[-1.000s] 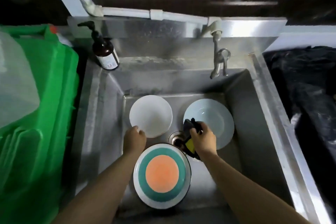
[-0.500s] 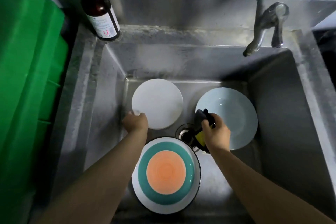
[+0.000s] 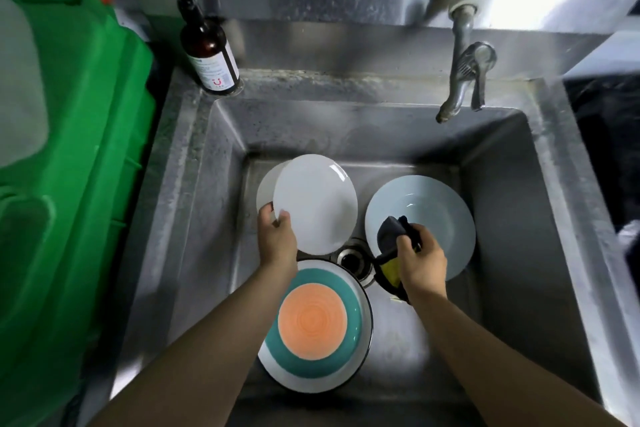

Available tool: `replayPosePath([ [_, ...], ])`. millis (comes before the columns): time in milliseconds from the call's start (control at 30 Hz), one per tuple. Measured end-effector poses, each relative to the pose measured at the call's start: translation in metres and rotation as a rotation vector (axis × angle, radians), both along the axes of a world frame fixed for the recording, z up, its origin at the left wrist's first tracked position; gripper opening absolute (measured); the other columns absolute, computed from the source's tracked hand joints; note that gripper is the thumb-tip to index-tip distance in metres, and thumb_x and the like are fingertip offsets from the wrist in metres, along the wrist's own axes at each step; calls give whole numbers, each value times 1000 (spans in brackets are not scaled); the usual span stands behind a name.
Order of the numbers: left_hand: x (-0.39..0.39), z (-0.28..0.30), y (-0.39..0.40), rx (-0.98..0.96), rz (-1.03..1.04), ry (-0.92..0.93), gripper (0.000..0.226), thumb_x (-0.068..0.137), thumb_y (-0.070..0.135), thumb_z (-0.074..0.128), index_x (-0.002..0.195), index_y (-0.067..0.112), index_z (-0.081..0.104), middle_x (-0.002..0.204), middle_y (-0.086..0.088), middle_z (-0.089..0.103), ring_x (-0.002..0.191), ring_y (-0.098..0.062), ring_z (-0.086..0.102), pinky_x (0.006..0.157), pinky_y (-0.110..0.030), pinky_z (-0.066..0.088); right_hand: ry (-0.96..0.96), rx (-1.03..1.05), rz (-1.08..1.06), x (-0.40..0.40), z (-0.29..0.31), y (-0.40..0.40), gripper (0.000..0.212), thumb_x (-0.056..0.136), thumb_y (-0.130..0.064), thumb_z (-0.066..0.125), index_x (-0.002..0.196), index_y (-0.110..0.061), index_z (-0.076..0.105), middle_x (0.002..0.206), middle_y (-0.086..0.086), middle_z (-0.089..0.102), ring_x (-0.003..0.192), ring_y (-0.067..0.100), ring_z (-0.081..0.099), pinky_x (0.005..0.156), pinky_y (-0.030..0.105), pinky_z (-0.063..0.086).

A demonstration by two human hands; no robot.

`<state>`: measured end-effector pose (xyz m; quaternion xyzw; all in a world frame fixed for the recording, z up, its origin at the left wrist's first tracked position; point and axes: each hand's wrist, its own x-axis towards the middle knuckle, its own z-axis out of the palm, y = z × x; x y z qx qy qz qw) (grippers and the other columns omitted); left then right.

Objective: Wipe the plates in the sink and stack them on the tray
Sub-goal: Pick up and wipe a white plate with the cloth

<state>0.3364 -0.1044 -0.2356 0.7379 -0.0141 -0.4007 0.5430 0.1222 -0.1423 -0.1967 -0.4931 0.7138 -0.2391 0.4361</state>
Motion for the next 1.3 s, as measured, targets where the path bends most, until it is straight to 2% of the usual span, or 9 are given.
replayPosePath([
  [300,-55,144,60,-73,-125,40,21,105,38,46,123,47,51,127,6,64,114,-23,63,102,-56,52,-57,-210,178,-40,139,45,21,88,-16,62,105,-29,62,96,-14,63,88,4,65,80,28,54],
  [367,-65,174,69,-90,-147,62,21,103,45,47,123,49,51,126,10,64,115,-23,62,103,-58,51,2,-378,316,-45,166,53,28,86,-14,66,113,-23,64,107,-11,59,97,9,62,87,32,53],
  [500,-84,222,76,-122,-185,91,30,103,55,43,133,52,48,134,13,60,122,-17,58,106,-48,49,34,-636,555,-19,210,64,40,87,-18,73,126,-17,65,129,-4,56,121,11,55,102,24,45],
  [633,-95,250,75,-196,-134,114,29,108,43,42,135,37,51,124,4,66,112,-18,66,98,-45,55,357,-739,786,-2,205,80,47,93,-50,58,134,-28,59,146,3,51,135,28,46,102,44,44],
  [700,-94,258,77,-207,-117,113,29,108,41,41,134,33,52,123,1,67,111,-20,67,97,-45,55,443,-758,834,-7,201,89,49,97,-53,50,141,-33,52,154,-1,43,138,32,42,100,47,43],
  [900,-97,264,84,-214,-133,83,31,108,45,41,125,29,61,122,1,70,112,-17,67,102,-42,53,310,-967,835,-7,193,101,40,99,-34,63,133,-14,63,148,6,51,120,38,54,107,46,41],
  [1000,-97,266,83,-202,-116,97,34,108,45,40,109,29,70,115,1,74,107,-16,70,103,-43,53,317,-1024,858,-4,195,86,37,100,-30,62,135,-17,62,149,5,50,118,37,54,107,44,40],
  [1167,-93,257,92,-157,-170,58,29,102,58,44,105,52,72,117,16,73,115,-14,66,105,-46,51,395,-852,664,5,200,51,37,101,-40,50,136,-32,59,149,-6,49,119,35,50,91,46,47],
  [1300,-89,259,90,-126,-158,71,29,105,52,44,101,40,71,107,17,73,107,-8,66,97,-38,51,362,-797,536,21,203,46,33,99,-33,54,128,-26,66,142,-3,55,109,33,50,91,43,47],
])
